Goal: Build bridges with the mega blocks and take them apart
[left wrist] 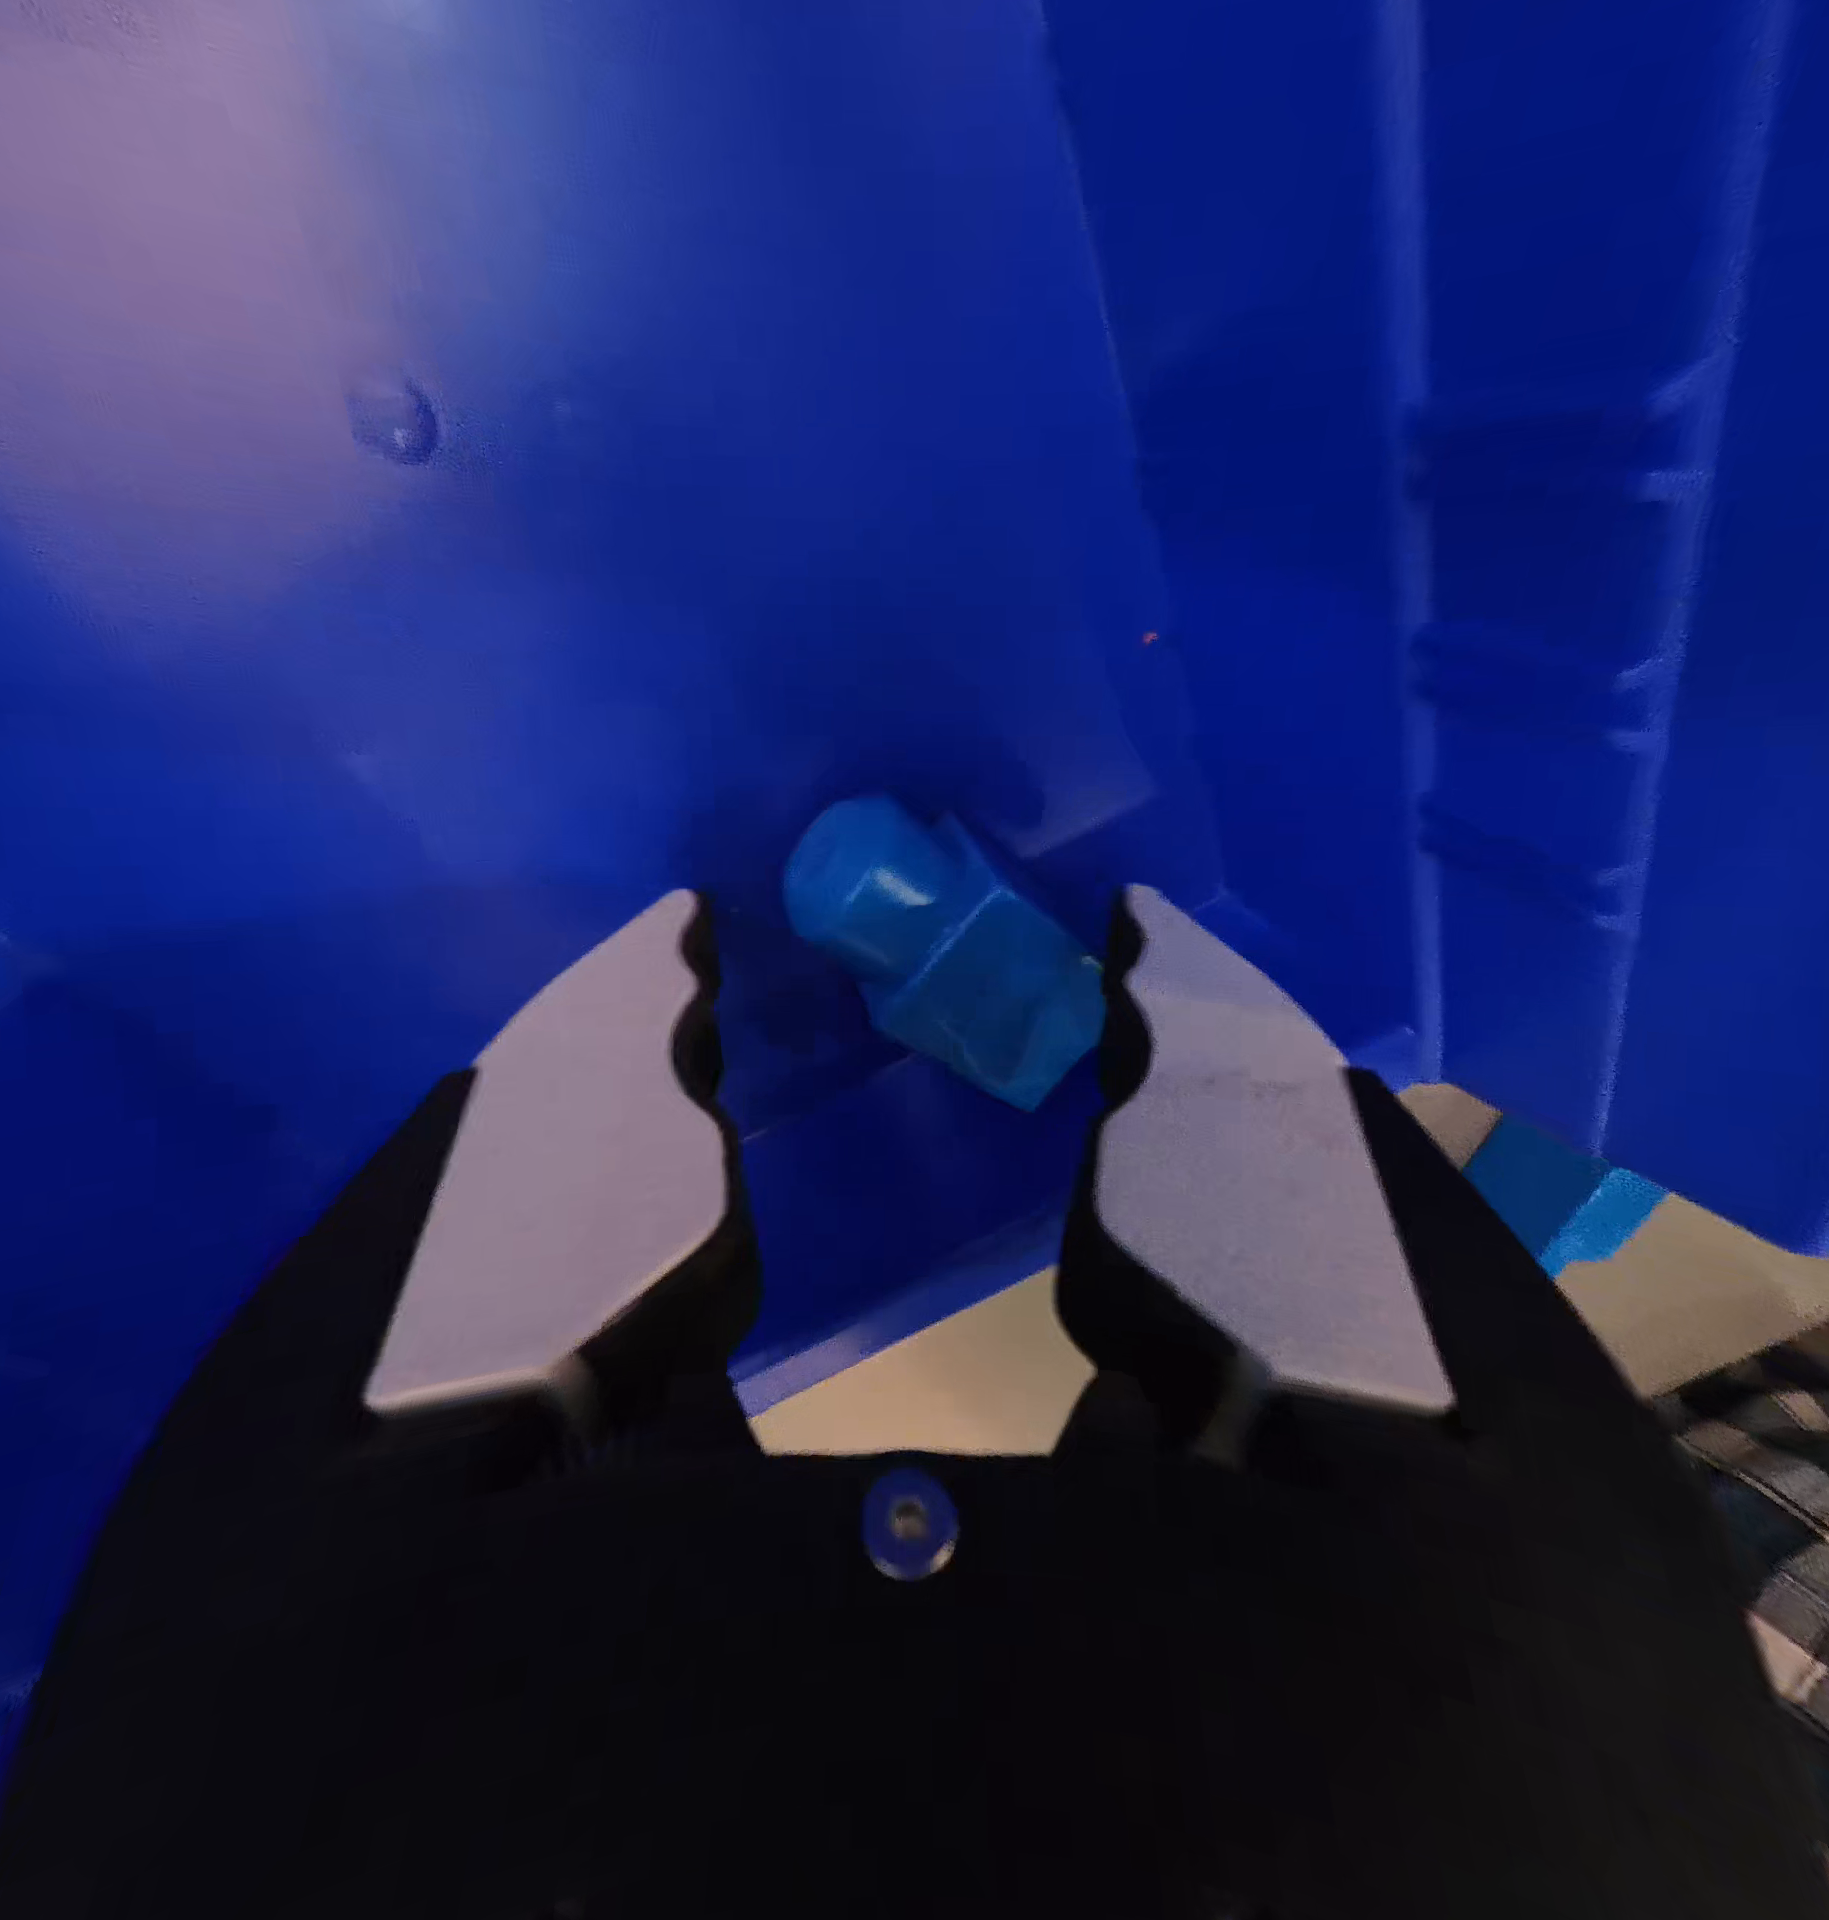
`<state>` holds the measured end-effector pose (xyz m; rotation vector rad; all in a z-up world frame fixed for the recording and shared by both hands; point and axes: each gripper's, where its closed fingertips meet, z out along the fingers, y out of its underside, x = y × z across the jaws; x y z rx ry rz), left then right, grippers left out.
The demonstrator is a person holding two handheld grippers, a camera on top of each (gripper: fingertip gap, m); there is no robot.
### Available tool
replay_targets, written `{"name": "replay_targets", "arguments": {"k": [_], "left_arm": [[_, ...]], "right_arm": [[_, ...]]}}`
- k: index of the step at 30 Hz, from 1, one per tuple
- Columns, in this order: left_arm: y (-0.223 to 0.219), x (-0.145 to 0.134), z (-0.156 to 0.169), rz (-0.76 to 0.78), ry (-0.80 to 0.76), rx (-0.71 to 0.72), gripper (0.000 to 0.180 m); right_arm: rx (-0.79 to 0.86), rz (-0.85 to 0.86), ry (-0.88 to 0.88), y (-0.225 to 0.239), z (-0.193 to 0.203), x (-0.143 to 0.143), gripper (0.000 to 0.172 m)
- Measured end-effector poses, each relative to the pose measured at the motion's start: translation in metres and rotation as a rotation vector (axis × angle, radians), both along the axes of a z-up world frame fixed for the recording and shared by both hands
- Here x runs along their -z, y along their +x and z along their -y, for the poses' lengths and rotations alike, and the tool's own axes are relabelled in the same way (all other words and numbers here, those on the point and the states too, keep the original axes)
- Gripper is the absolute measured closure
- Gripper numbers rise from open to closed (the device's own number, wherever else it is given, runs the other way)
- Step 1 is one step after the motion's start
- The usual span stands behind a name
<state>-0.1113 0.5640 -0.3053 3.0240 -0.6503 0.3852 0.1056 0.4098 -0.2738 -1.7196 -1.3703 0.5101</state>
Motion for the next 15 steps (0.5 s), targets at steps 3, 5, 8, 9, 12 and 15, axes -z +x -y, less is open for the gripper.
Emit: {"name": "replay_targets", "arguments": {"k": [3,5,8,9,12,15], "left_arm": [[0.005,0.001,0.002,-0.005,-0.024,0.021,0.125],[0.005,0.002,0.0,-0.02,-0.027,0.03,0.128],[0.005,0.002,-0.001,-0.035,-0.005,0.063,0.133],[0.005,0.002,-0.002,-0.034,0.012,0.07,0.136],[0.006,-0.003,-0.006,-0.018,0.092,0.079,0.139],[0.012,-0.023,-0.004,0.055,0.19,0.092,0.14]], "right_arm": [[0.002,0.003,0.005,0.001,0.0,0.0,0.155],[0.003,0.005,0.007,0.001,0.0,0.0,0.155],[0.003,0.01,0.012,0.001,0.0,0.0,0.154],[0.003,0.012,0.013,0.001,0.0,0.0,0.154],[0.001,0.012,0.013,0.001,0.0,0.0,0.154],[0.001,0.012,0.011,0.001,0.0,0.0,0.154]]}}
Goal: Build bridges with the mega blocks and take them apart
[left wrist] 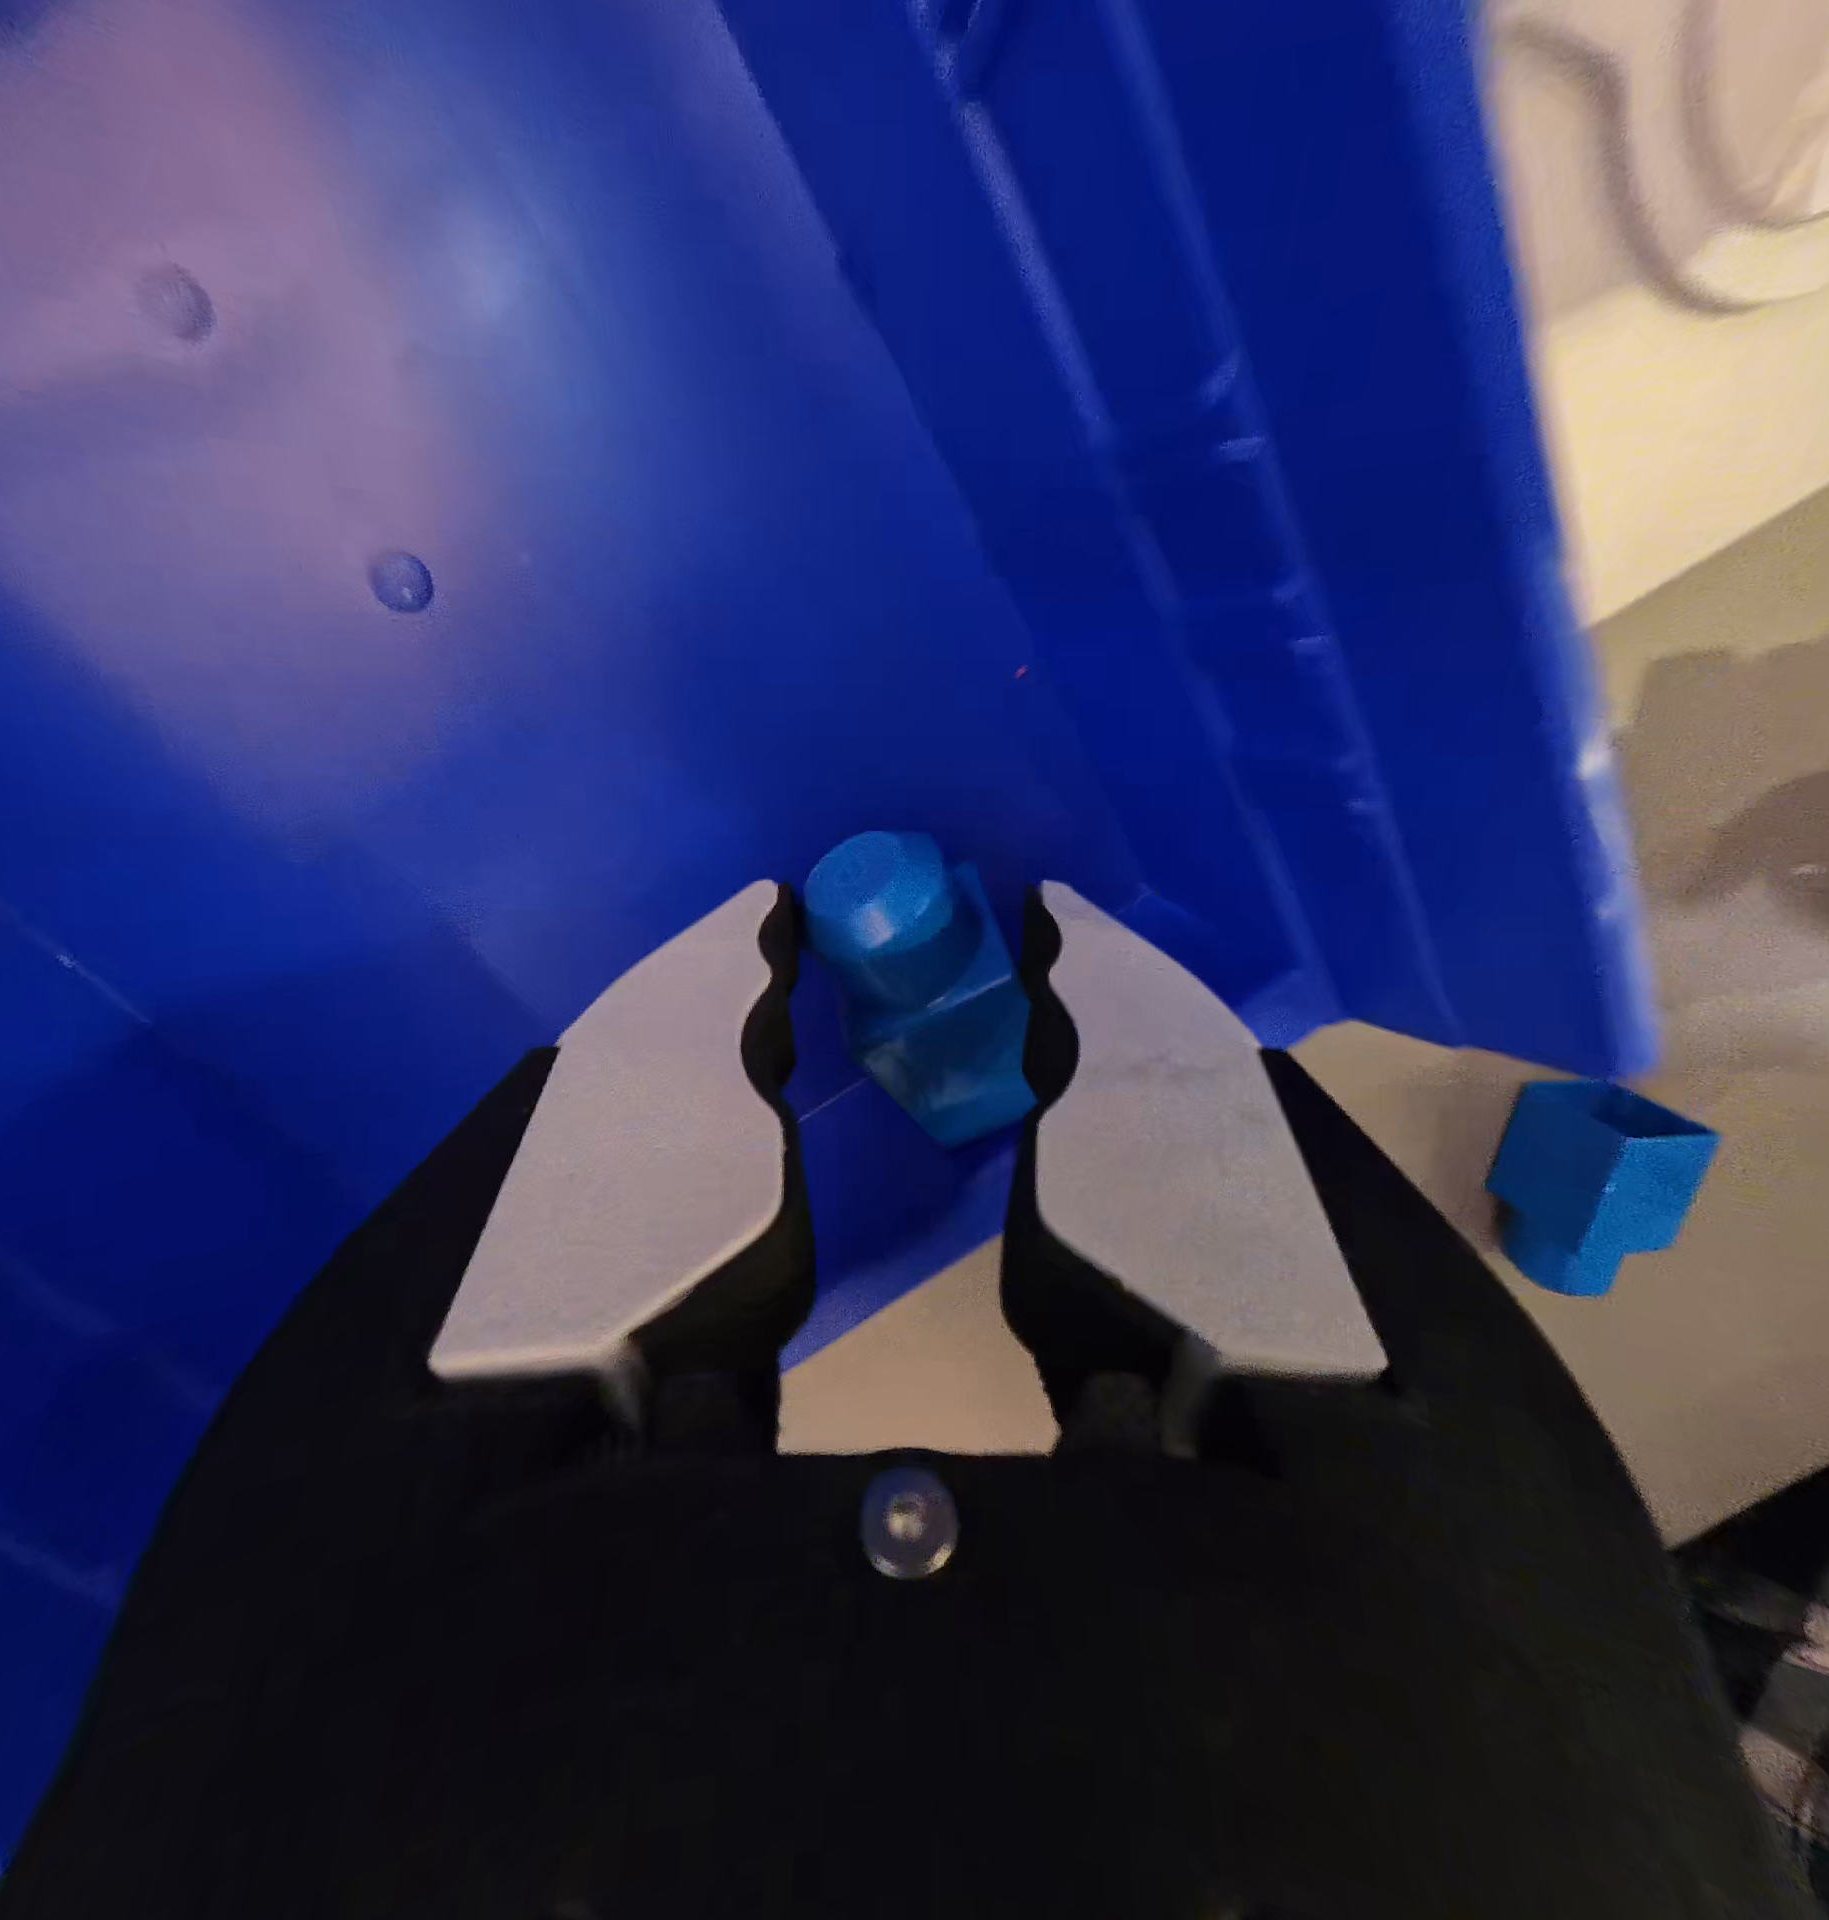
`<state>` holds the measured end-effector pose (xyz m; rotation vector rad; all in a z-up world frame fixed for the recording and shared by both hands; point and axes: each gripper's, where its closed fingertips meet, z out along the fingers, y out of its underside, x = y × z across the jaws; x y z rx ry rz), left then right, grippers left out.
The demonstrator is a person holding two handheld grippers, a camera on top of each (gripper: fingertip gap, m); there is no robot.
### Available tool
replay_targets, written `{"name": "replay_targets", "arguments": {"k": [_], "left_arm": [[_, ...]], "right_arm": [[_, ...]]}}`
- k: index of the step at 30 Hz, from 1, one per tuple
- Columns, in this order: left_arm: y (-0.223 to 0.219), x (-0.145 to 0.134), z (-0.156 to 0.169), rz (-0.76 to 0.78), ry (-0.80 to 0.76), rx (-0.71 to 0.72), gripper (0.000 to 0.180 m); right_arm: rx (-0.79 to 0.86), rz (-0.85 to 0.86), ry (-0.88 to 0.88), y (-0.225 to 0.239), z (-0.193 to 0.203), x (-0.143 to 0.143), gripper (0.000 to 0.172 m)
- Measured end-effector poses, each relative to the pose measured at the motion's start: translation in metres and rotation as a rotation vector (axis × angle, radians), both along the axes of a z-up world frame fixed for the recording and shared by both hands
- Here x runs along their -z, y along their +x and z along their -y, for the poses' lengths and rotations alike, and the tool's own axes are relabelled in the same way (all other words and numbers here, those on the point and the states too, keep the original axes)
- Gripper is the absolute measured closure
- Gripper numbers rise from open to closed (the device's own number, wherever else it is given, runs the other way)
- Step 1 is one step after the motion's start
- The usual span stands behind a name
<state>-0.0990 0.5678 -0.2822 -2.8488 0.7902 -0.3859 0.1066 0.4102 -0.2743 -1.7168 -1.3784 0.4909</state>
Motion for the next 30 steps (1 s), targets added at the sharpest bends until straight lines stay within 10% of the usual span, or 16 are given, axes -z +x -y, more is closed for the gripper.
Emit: {"name": "replay_targets", "arguments": {"k": [16,30], "left_arm": [[0.025,-0.077,0.068,0.161,0.222,0.159,0.143],[0.059,0.004,0.169,-0.043,0.054,0.474,0.143]], "right_arm": [[-0.002,0.006,-0.008,0.0,0.0,0.002,0.154],[-0.008,0.02,-0.007,0.0,0.002,0.004,0.154]]}}
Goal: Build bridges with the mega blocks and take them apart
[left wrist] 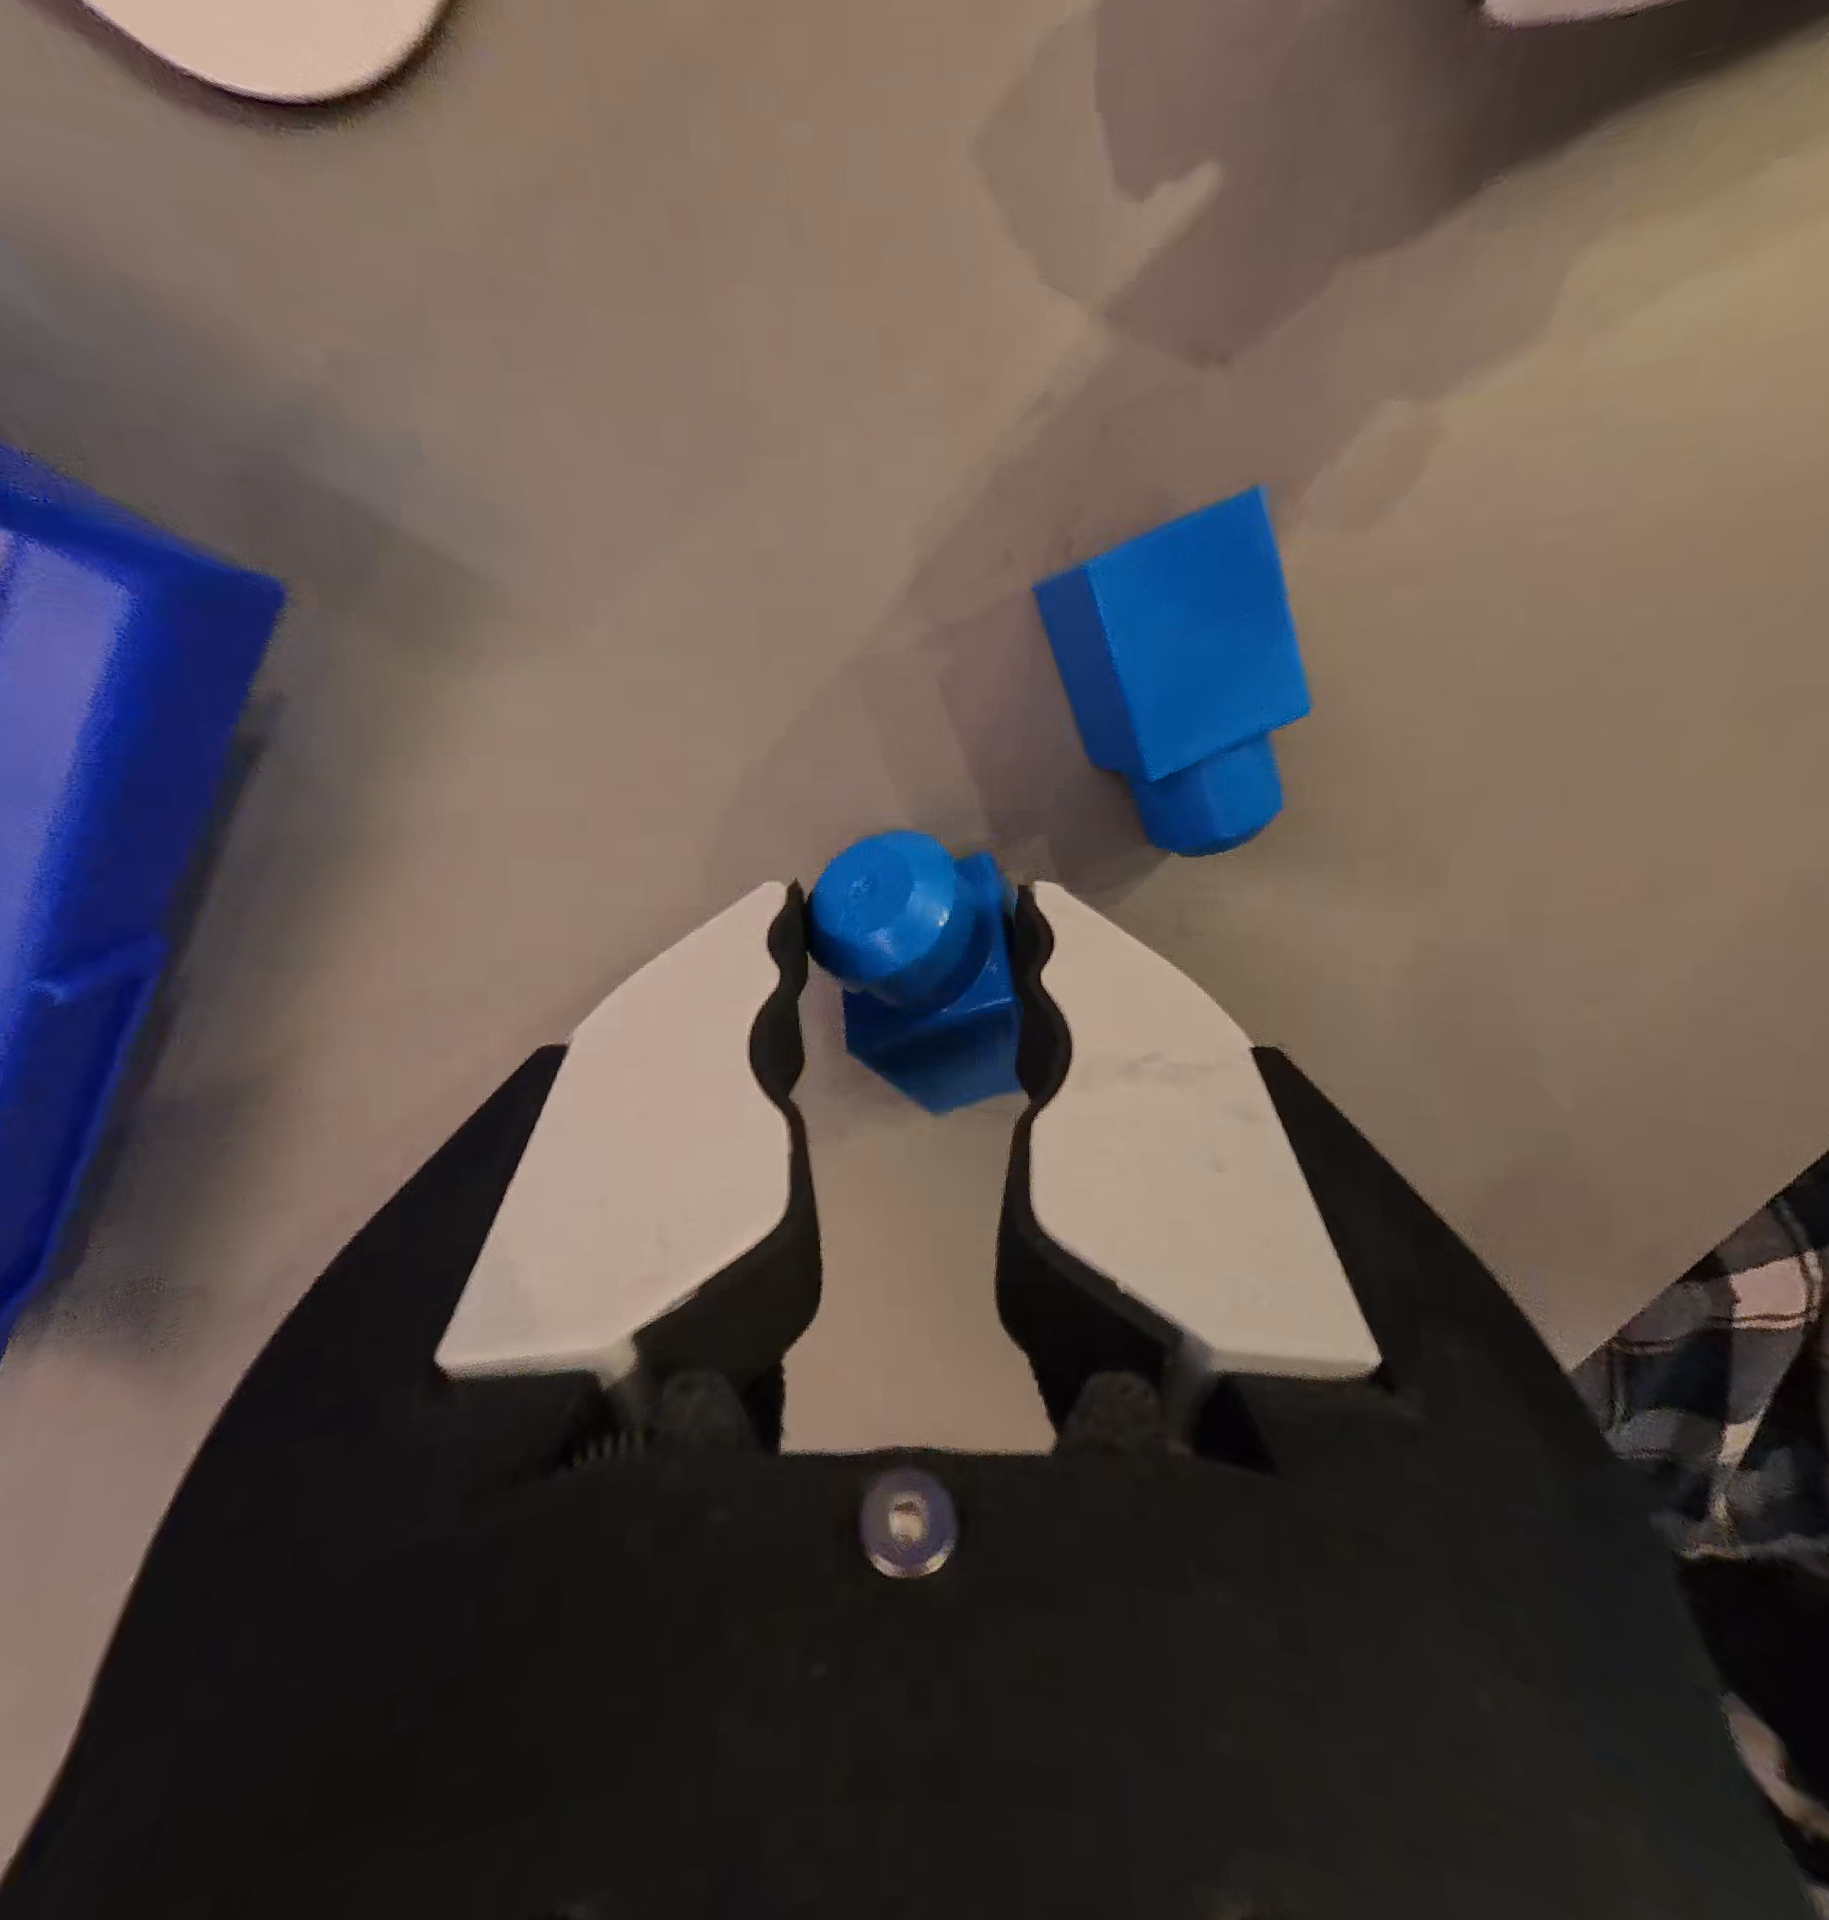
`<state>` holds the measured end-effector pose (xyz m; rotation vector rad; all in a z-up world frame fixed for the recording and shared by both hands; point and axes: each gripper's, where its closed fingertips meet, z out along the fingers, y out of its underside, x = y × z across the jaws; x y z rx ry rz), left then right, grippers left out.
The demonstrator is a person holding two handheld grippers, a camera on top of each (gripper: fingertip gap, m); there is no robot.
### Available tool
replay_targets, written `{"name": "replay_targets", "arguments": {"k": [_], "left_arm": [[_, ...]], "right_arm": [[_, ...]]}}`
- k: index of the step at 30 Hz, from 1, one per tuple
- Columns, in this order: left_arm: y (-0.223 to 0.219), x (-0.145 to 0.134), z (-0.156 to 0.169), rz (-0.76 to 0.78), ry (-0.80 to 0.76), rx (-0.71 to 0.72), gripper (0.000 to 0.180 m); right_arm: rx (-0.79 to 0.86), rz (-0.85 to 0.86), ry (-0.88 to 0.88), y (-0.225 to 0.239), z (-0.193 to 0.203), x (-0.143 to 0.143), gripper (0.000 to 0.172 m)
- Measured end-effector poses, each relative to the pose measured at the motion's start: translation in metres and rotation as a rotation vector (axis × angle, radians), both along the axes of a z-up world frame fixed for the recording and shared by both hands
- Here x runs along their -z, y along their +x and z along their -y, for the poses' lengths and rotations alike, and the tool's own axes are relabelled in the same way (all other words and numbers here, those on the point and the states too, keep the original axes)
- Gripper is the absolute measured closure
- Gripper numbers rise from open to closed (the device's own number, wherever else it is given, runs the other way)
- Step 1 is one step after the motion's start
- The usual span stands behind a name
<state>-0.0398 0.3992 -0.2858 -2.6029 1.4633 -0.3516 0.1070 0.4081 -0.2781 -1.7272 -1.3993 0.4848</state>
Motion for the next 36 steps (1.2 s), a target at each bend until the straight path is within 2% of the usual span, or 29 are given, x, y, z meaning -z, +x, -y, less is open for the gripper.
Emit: {"name": "replay_targets", "arguments": {"k": [6,12,15,17,19,22,24,26,28,32,36], "left_arm": [[0.009,0.011,0.008,-0.039,-0.035,0.079,0.15],[0.015,0.01,0.011,0.023,-0.073,0.111,0.15],[0.021,0.009,0.011,0.081,-0.092,0.08,0.132],[0.021,0.003,0.007,0.1,-0.073,0.068,0.129],[0.015,-0.015,-0.002,0.13,-0.037,0.053,0.128],[-0.003,-0.058,-0.054,0.185,0.147,-0.055,0.132],[-0.025,-0.081,-0.104,0.148,0.325,-0.117,0.127],[-0.047,-0.089,-0.15,0.075,0.441,-0.116,0.126],[-0.065,-0.08,-0.193,0.006,0.459,-0.137,0.117],[-0.098,-0.045,-0.265,-0.146,0.441,-0.19,0.117],[-0.103,-0.02,-0.312,-0.195,0.483,-0.126,0.123]], "right_arm": [[-0.007,0.005,-0.003,-0.001,0.001,0.001,0.154],[-0.008,0.004,-0.013,-0.001,0.001,0.002,0.154],[-0.01,0.007,-0.016,-0.001,0.001,0.003,0.154],[-0.009,0.006,-0.017,0.0,0.001,0.003,0.154],[-0.007,0.003,-0.02,0.0,0.001,0.003,0.154],[-0.009,-0.001,-0.026,0.0,0.002,0.003,0.154],[-0.013,0.003,-0.029,-0.001,0.002,0.004,0.154],[-0.014,0.004,-0.033,-0.001,0.003,0.005,0.154],[-0.013,-0.001,-0.039,0.0,0.002,0.005,0.154],[-0.009,-0.011,-0.061,0.001,0.002,0.006,0.154],[-0.008,-0.02,-0.085,0.002,0.002,0.008,0.154]]}}
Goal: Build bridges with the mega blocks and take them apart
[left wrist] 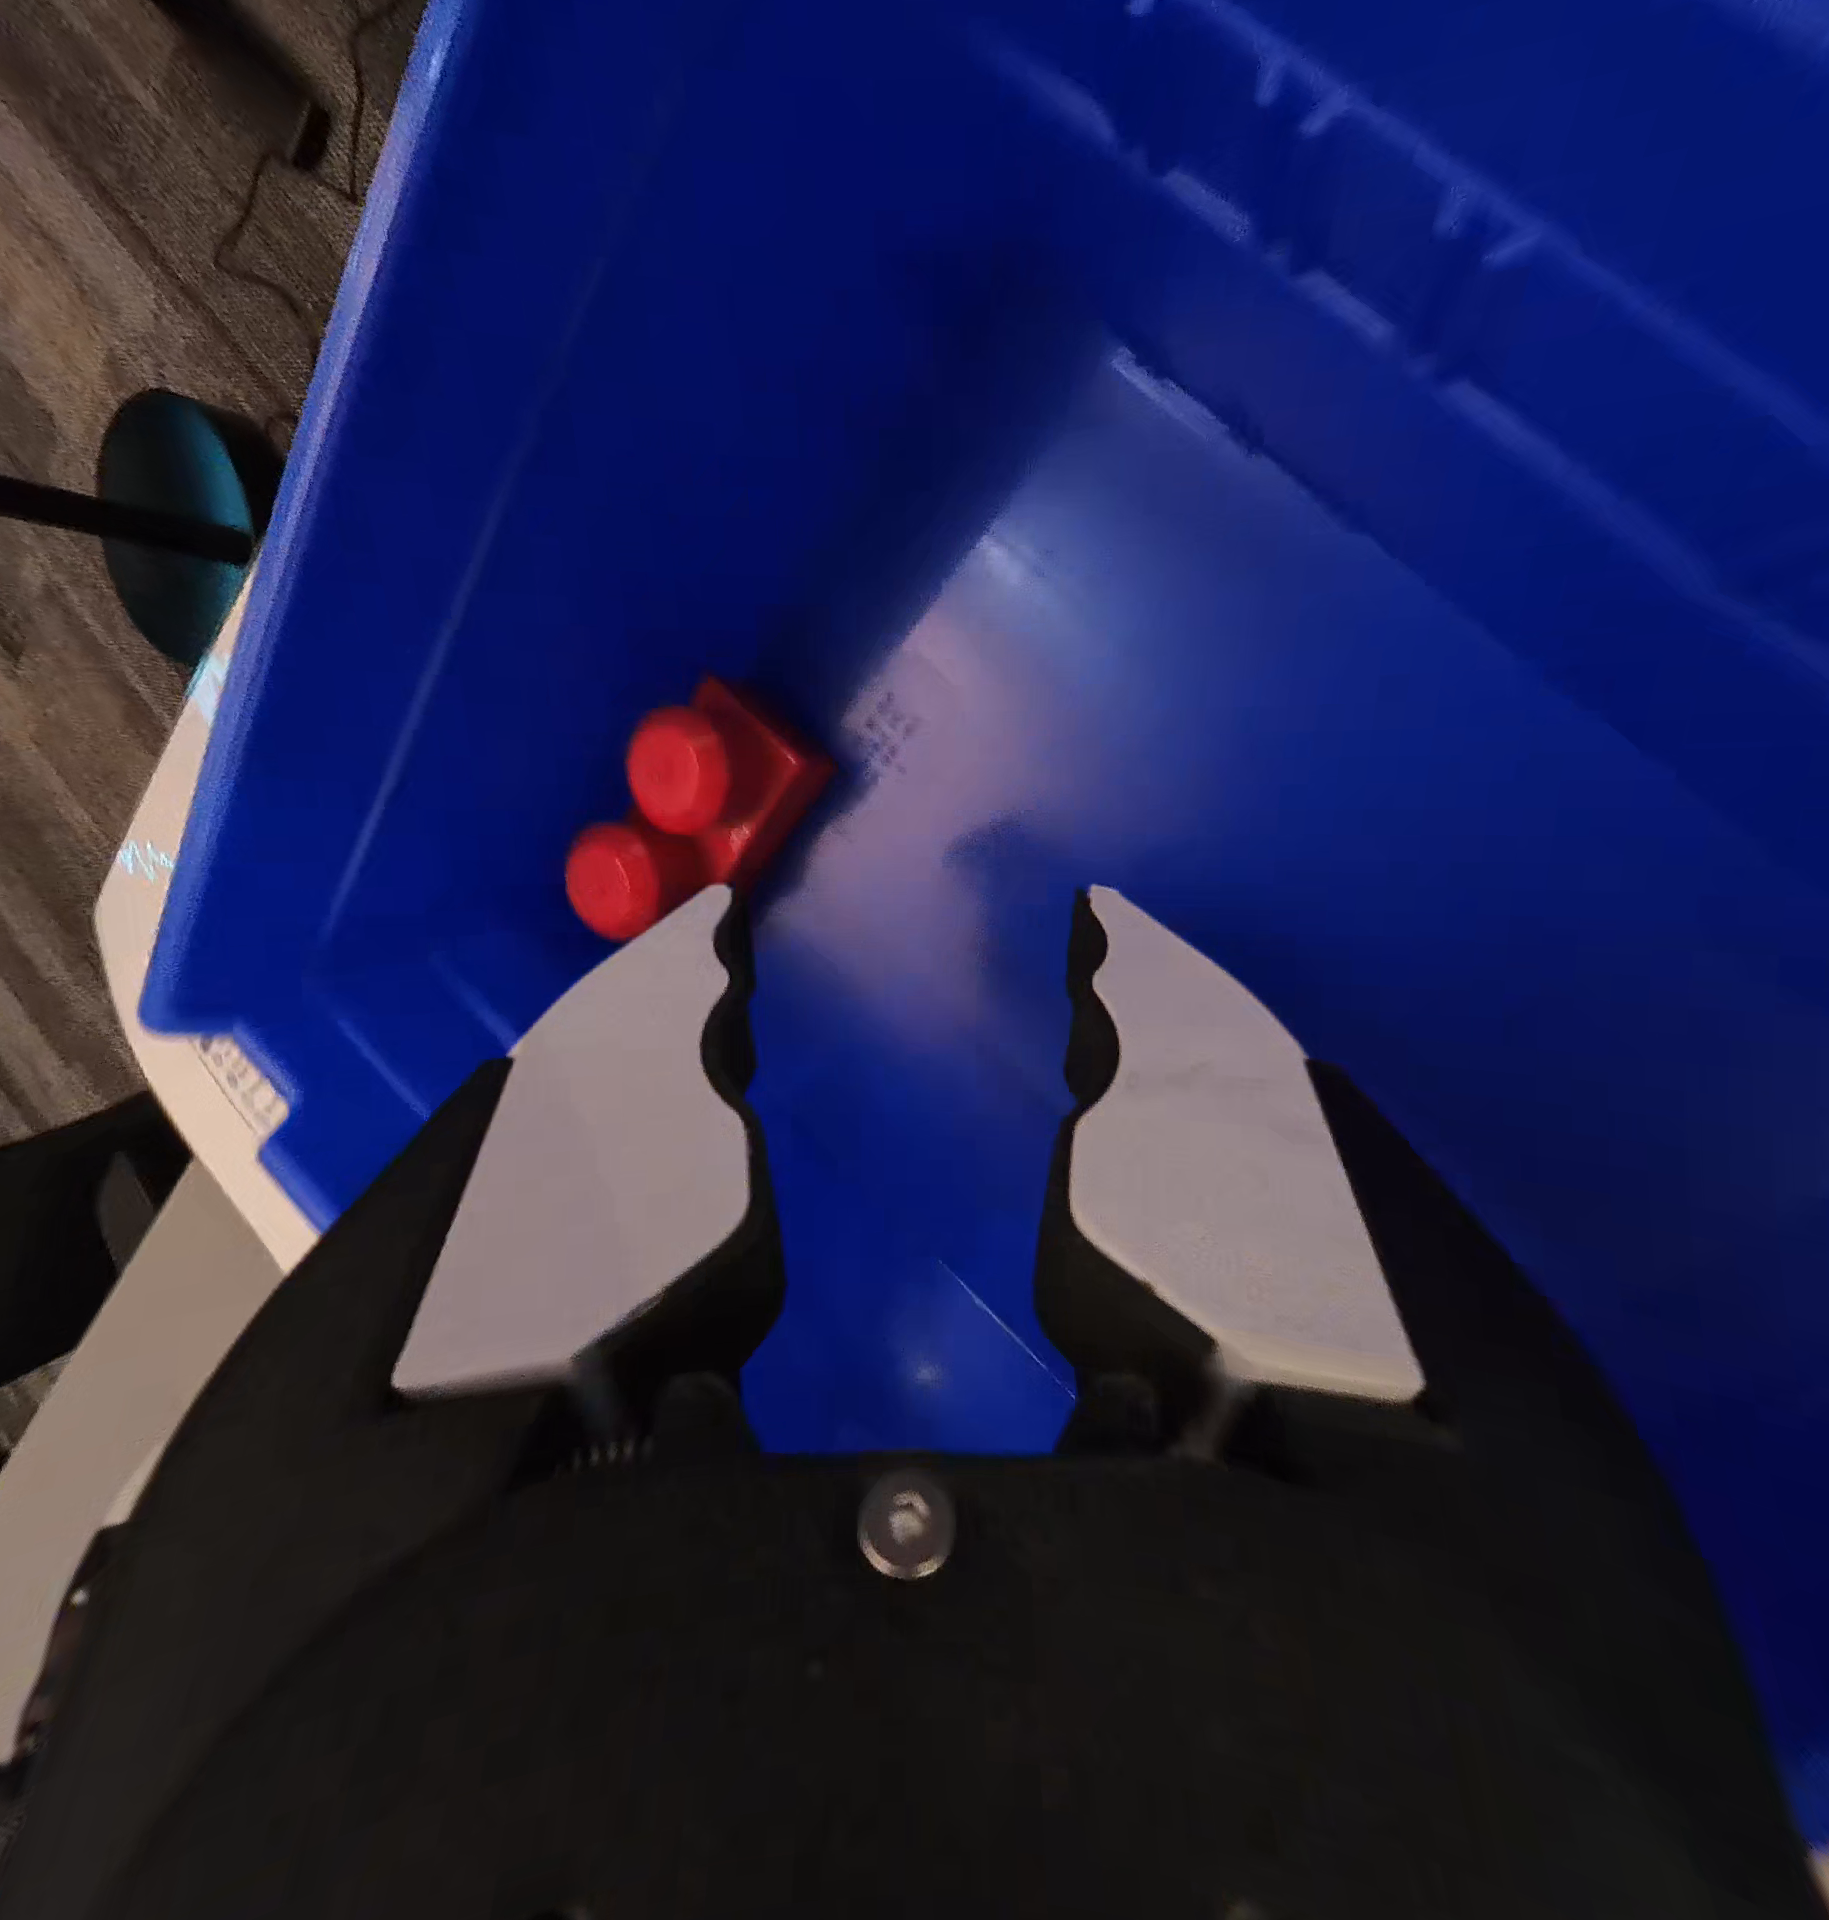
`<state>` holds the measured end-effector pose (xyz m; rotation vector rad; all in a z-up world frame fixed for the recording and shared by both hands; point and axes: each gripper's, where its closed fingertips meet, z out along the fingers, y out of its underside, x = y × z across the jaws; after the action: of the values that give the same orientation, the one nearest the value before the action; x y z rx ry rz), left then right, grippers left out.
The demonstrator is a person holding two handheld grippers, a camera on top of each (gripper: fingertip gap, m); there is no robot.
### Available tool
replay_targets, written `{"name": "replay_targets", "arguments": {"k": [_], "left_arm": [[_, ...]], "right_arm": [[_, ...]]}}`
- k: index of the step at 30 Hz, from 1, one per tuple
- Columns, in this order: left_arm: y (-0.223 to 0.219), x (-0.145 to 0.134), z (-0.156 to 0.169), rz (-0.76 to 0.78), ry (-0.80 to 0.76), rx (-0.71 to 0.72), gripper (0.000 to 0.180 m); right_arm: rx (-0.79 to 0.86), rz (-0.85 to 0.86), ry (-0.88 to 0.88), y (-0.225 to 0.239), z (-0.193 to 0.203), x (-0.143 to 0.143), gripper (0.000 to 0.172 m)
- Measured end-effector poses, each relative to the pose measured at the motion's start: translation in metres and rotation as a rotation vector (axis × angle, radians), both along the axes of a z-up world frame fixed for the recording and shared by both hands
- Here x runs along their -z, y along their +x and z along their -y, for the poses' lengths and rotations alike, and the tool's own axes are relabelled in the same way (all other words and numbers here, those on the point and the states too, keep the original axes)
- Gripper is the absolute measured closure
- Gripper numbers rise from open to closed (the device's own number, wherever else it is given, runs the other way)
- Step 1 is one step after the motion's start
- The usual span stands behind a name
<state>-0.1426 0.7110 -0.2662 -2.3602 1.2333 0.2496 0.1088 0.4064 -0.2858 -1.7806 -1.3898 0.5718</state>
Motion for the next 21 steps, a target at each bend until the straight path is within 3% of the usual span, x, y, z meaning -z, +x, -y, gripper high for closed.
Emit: {"name": "replay_targets", "arguments": {"k": [7,12,15,16,17,18,21], "left_arm": [[-0.014,0.02,-0.046,-0.12,-0.008,-0.046,0.117],[-0.012,0.037,-0.049,-0.106,-0.144,-0.081,0.115],[-0.01,0.038,-0.038,-0.089,-0.192,-0.095,0.119],[-0.004,0.039,-0.023,-0.07,-0.248,-0.056,0.139],[0.003,0.043,-0.002,-0.041,-0.345,-0.033,0.144],[0.007,0.044,0.013,-0.038,-0.41,-0.022,0.146],[0.011,0.035,0.025,-0.068,-0.347,0.038,0.13]], "right_arm": [[-0.004,-0.006,-0.023,0.0,0.001,0.002,0.154],[-0.005,-0.008,-0.027,0.0,0.002,0.001,0.154],[-0.006,-0.008,-0.029,0.001,0.002,0.001,0.154],[-0.006,-0.008,-0.029,0.001,0.002,0.001,0.154],[-0.007,-0.008,-0.029,0.001,0.002,0.001,0.154],[-0.007,-0.007,-0.028,0.001,0.002,0.001,0.154],[-0.011,0.004,-0.026,0.0,0.002,0.003,0.154]]}}
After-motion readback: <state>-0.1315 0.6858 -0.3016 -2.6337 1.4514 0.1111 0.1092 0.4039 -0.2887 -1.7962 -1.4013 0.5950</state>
